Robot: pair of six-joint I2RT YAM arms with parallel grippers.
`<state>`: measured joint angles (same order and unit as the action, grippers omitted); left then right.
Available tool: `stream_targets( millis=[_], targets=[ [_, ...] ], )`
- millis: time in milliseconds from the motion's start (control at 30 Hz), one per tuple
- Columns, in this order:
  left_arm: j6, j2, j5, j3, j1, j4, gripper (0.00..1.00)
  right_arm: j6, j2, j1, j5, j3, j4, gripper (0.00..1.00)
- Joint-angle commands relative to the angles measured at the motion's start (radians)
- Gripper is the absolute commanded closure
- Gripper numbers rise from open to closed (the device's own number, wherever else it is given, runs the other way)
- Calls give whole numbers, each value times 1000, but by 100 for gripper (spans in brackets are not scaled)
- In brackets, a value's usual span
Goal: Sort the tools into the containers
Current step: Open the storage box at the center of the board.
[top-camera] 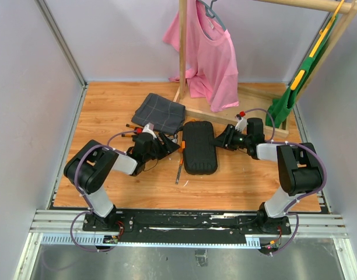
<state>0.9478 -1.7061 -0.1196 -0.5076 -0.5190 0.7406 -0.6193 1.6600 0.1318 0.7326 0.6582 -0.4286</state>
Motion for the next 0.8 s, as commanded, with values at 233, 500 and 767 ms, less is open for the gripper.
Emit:
stream_targets(
  millis=[233,500,767],
  targets=[
    [15,-1,-32,55,4,98,32,109,64,-1,-145,-57,215,70],
    [36,-29,-107,66,3,236,13,110,63,-1,-144,-57,217,71],
    [94,-117,-177,55,2,362,5,111,61,-1,-144,-57,219,70]
  ],
)
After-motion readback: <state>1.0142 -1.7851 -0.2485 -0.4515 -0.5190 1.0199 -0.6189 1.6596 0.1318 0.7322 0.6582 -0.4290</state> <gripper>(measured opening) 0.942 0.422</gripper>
